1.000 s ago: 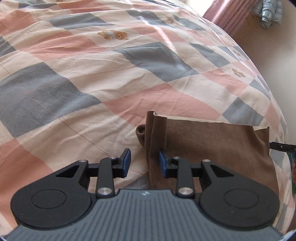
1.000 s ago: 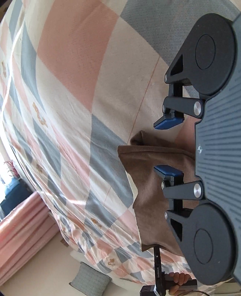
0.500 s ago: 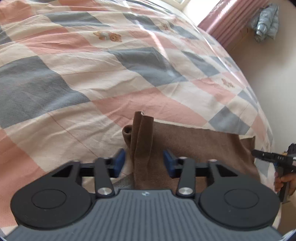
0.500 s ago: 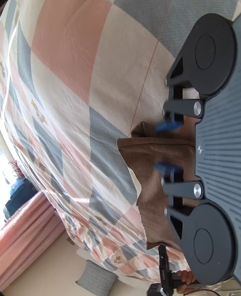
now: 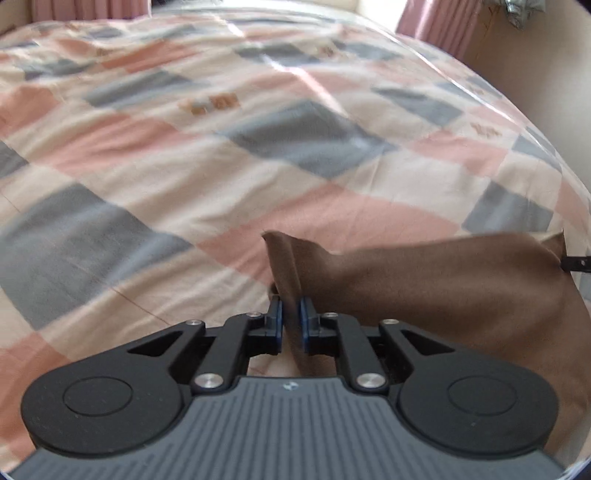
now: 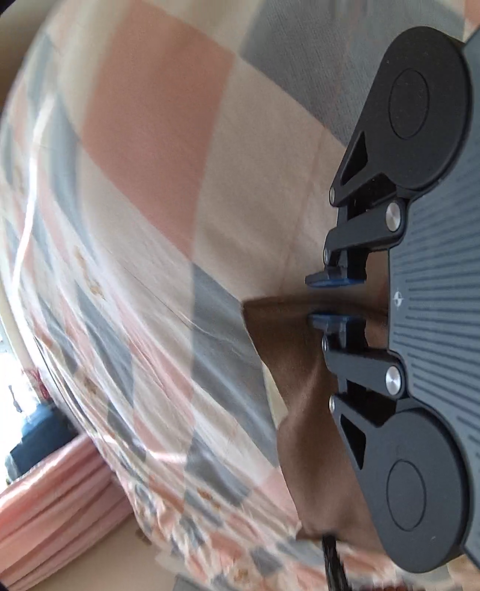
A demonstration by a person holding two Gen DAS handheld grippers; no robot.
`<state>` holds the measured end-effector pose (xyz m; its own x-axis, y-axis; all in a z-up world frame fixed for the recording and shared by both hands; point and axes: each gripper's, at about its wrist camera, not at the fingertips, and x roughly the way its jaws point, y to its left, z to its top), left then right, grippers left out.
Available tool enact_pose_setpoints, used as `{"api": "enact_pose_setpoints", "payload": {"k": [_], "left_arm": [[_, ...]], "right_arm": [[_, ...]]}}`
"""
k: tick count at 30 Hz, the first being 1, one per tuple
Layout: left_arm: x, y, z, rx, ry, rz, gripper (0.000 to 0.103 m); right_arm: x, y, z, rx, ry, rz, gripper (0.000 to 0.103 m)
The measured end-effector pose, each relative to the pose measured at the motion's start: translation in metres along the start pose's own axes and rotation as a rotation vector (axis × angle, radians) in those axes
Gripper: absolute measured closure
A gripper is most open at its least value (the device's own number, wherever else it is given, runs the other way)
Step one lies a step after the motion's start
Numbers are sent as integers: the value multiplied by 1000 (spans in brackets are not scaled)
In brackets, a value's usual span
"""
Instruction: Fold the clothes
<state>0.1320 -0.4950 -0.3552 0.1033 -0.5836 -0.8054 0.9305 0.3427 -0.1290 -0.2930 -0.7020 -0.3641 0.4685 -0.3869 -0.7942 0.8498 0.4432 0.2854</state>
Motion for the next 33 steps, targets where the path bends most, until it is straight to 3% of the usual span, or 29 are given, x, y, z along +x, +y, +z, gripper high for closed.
{"api": "enact_pose_setpoints", "payload": {"k": [1, 2, 5, 8, 11, 12, 14, 16, 18, 21, 24, 28, 30, 33], "left_arm": [[-10, 1, 3, -15, -39, 28, 93], [-20, 1, 6, -29, -77, 42, 93], [-36, -11, 15, 0, -149, 12, 93], [-21, -51, 9, 225, -128, -68, 92], [10, -80, -9, 426, -80, -115, 88], [20, -82, -13, 465, -77, -91, 88], [36, -71, -13, 456, -75, -52, 89], [44, -52, -2, 360, -72, 10, 89], [35, -33, 11, 252, -98, 102, 88], [2, -17, 19, 123, -109, 119, 92], [-46, -30, 0, 123, -119, 65, 92], [-85, -68, -58, 209, -84, 16, 89], [-87, -83, -92, 263, -48, 23, 88], [-63, -72, -132, 273, 27, 135, 87]], "right_arm": [[-9, 8, -1, -36, -45, -56, 70], [-19, 18, -2, -92, -97, -95, 70], [-24, 57, -10, -293, -151, -10, 70], [0, 98, -24, -549, -112, 71, 74], [33, 120, -40, -811, -100, 18, 74], [42, 115, -40, -830, -95, -17, 74], [50, 92, -29, -736, -86, -29, 80], [46, 71, -14, -603, -90, -72, 78], [30, 55, -1, -480, -96, -93, 76], [-5, 50, 1, -383, -122, -84, 74], [-48, 68, -27, -392, -133, 7, 74], [-76, 104, -91, -483, -75, 93, 70], [-73, 113, -124, -546, -24, 74, 69], [-64, 101, -155, -577, 29, -19, 72]]}}
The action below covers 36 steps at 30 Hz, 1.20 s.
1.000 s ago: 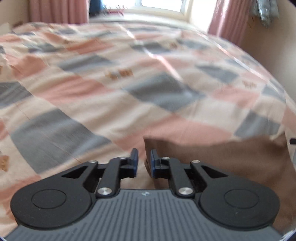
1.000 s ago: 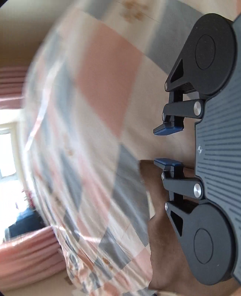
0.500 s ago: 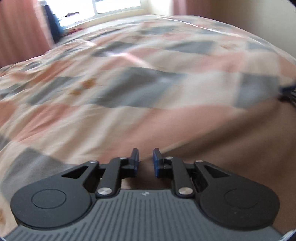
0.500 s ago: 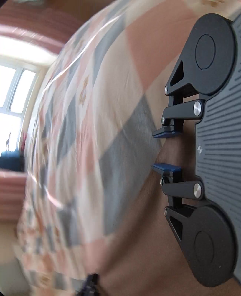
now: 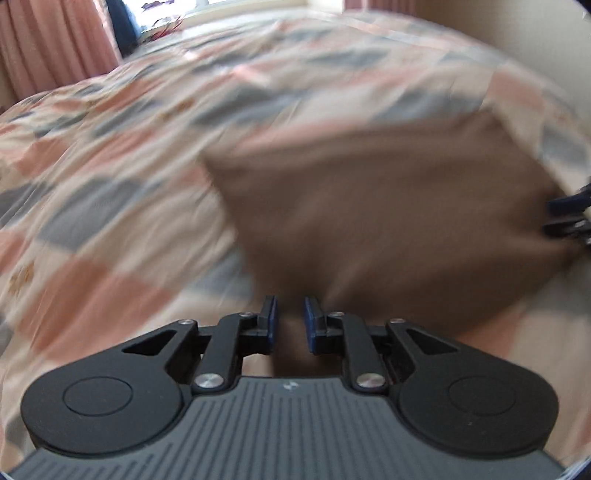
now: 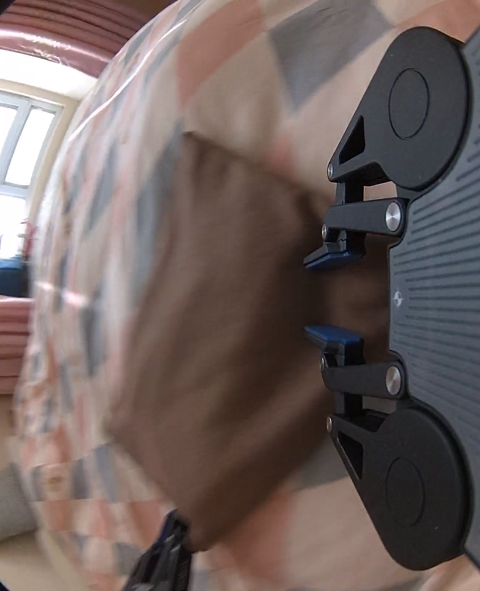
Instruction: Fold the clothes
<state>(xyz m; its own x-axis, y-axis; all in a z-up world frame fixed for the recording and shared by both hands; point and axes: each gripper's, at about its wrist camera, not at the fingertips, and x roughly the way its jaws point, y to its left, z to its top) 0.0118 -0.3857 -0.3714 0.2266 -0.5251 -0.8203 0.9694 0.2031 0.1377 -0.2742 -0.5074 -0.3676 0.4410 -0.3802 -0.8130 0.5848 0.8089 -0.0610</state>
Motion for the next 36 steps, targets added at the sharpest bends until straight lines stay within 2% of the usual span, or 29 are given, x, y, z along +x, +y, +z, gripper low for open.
{"api": "enact_pose_setpoints", "payload": {"k": [1, 2, 5, 8, 10, 12, 14, 16, 18, 20, 21, 24, 30, 32, 36], "left_arm": [[3, 5, -6, -13, 8, 5, 84], [1, 10, -6, -35, 0, 5, 85], [-24, 15, 6, -34, -36, 76, 90], [-52, 17, 19, -111, -61, 23, 90], [-56, 5, 20, -133, -36, -18, 88], [-39, -11, 16, -141, 82, -23, 88], [-19, -23, 10, -139, 201, 17, 88], [-20, -30, 12, -138, 225, 42, 89], [-29, -32, 18, -153, 252, 53, 85], [-39, -31, 20, -183, 285, 47, 84], [-44, -31, 21, -191, 296, 48, 84], [-63, -29, 23, -194, 297, 58, 73], [-82, -35, 18, -192, 284, 38, 72], [-82, -39, 16, -190, 288, 39, 71], [-75, -48, 11, -210, 300, 43, 71]], "right_arm": [[-1, -3, -7, 13, 12, -12, 73], [-3, -5, -11, 25, 20, -26, 75], [-26, -5, -5, 76, 1, -59, 74], [-43, 1, -1, 156, -49, -38, 68], [-39, 7, -3, 183, -45, -32, 60], [-21, 8, -8, 226, 35, -55, 60], [-15, 3, -9, 312, 80, -53, 61], [-27, 1, -2, 383, 64, -45, 60], [-45, 2, 5, 434, 50, -36, 58], [-63, 4, 9, 486, 46, -24, 52], [-71, 6, 10, 508, 48, -20, 52], [-89, 10, 11, 547, 50, -15, 47], [-91, 23, 8, 557, 149, -31, 44], [-88, 27, 8, 563, 203, -42, 34], [-77, 28, 14, 541, 261, -56, 26]]}}
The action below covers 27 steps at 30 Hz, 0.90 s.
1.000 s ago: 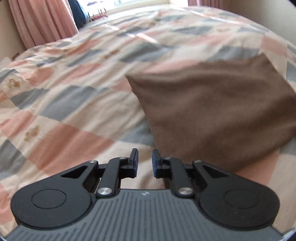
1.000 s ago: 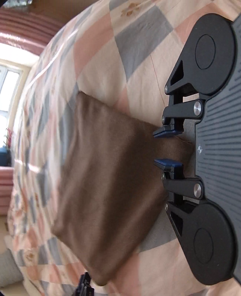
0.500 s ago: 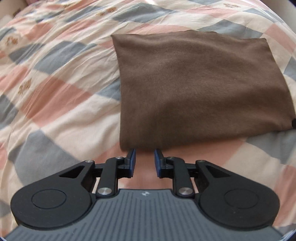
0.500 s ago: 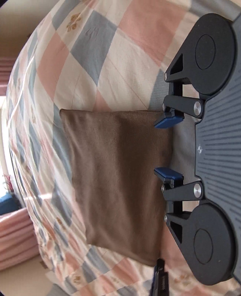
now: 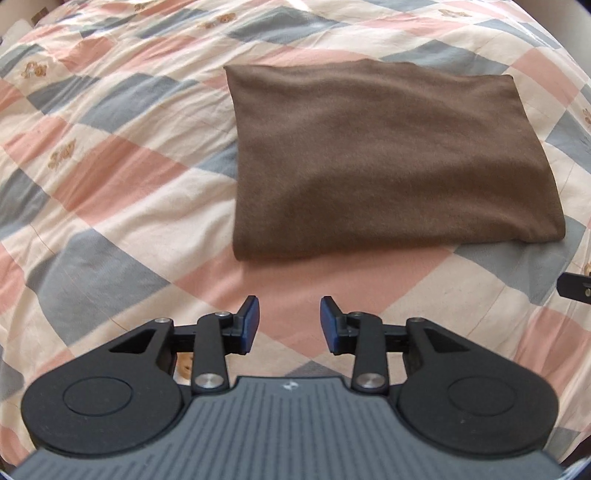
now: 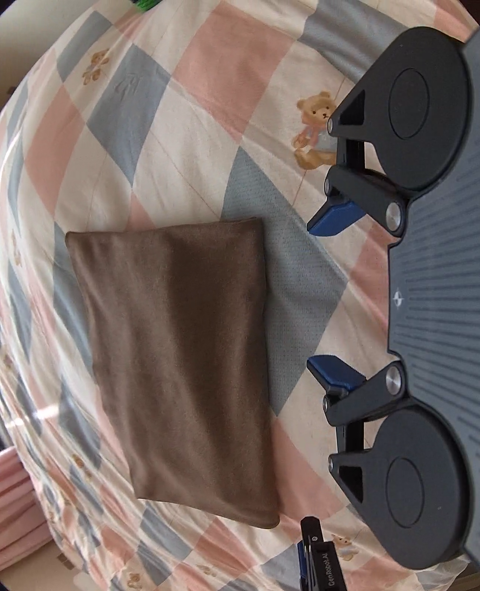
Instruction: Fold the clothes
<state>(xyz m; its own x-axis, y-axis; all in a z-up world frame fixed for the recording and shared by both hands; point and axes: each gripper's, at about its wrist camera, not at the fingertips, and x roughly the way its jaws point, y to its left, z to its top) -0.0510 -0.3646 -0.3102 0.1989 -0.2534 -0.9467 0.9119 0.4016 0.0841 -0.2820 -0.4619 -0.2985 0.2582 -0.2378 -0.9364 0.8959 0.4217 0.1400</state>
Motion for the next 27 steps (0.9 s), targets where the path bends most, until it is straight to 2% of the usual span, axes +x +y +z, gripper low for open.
{"api": "enact_pose_setpoints", "payload": {"k": [2, 7, 13, 18, 20, 22, 25, 27], "left_arm": [[3, -6, -2, -5, -3, 7, 71], [5, -26, -6, -31, -21, 43, 70], [1, -69, -7, -78, -13, 86, 69], [-2, -120, -7, -70, -44, 96, 68], [-2, -146, -9, -16, -90, 113, 67], [-2, -177, -15, 82, -166, 145, 66], [7, -227, -30, 315, -281, 212, 57], [16, -258, -42, 486, -353, 261, 55]], "right_arm": [[4, 2, 6, -22, 13, -12, 21], [14, -1, 22, -114, 48, 28, 20], [18, -22, 36, -225, 109, 124, 19], [18, -61, 59, -343, 120, 225, 19], [17, -81, 79, -416, 73, 267, 19], [16, -99, 99, -533, -5, 279, 19], [20, -115, 123, -770, -121, 242, 19], [26, -117, 134, -963, -203, 209, 19]]}}
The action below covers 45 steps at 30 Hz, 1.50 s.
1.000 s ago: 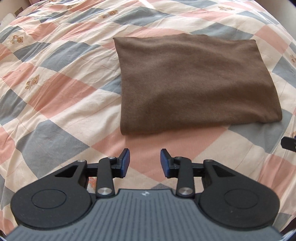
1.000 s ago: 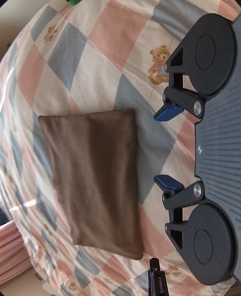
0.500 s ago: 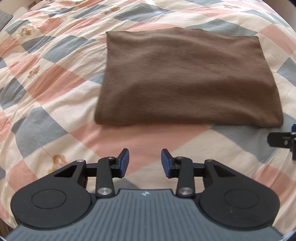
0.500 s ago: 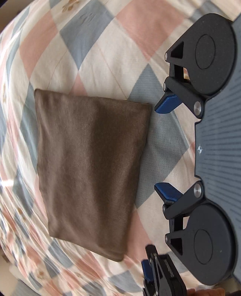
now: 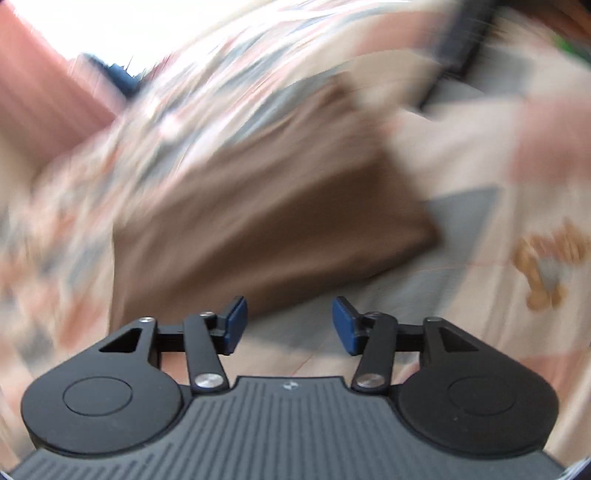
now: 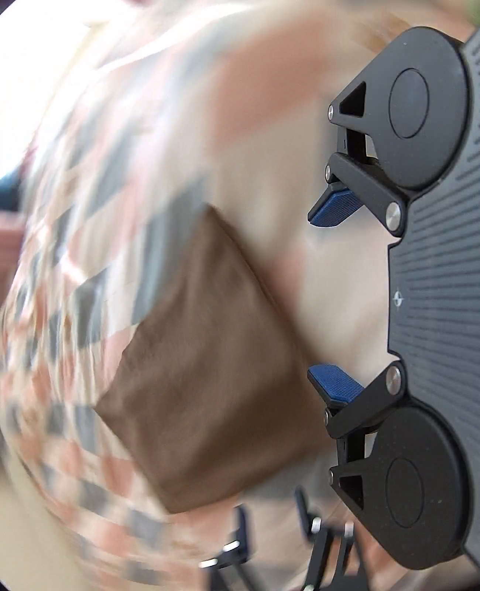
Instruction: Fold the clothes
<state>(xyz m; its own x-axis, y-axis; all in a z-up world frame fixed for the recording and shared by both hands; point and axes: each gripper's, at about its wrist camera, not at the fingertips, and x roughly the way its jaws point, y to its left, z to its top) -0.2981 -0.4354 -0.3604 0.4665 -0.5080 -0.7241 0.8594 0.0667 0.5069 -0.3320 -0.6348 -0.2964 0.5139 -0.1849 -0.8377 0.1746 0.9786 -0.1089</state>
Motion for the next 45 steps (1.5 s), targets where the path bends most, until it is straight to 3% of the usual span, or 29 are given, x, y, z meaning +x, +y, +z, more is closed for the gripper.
{"api": "enact_pose_setpoints", "payload": {"k": [3, 6, 12, 18, 21, 23, 24, 27, 30, 33, 36, 40, 42, 45], "left_arm": [[5, -41, -1, 209, -95, 37, 53], [14, -67, -5, 337, -142, 70, 52], [32, -82, -8, 394, -167, 140, 50], [49, -78, -5, 354, -166, 172, 54], [55, -77, -4, 338, -171, 164, 72], [59, -74, -3, 321, -165, 146, 93], [59, -70, -1, 298, -165, 135, 97], [47, -39, 5, 147, -189, 65, 98], [29, 5, 11, -39, -228, -34, 98], [8, 55, 9, -294, -252, -119, 98], [0, 115, -8, -613, -230, -169, 98], [10, 194, -57, -1047, -166, -175, 99], [31, 225, -87, -1221, -122, -181, 99], [64, 242, -131, -1406, -26, -211, 99]], "right_arm": [[17, -6, -3, -356, -73, -39, 20], [39, -9, -17, -711, -136, -73, 20], [83, -18, -49, -1309, -255, -154, 24], [116, -23, -56, -1602, -401, -154, 29], [132, -17, -51, -1656, -408, -126, 50], [139, -11, -45, -1687, -362, -81, 74], [139, -9, -42, -1704, -340, -57, 75], [124, -8, -12, -1713, -221, 55, 82], [102, -4, 44, -1702, -13, 212, 87], [92, 12, 110, -1683, 140, 308, 92], [96, 40, 175, -1658, 192, 363, 93], [126, 92, 254, -1613, 203, 431, 92], [155, 121, 283, -1561, 221, 475, 91], [210, 160, 303, -1455, 289, 529, 89]]}}
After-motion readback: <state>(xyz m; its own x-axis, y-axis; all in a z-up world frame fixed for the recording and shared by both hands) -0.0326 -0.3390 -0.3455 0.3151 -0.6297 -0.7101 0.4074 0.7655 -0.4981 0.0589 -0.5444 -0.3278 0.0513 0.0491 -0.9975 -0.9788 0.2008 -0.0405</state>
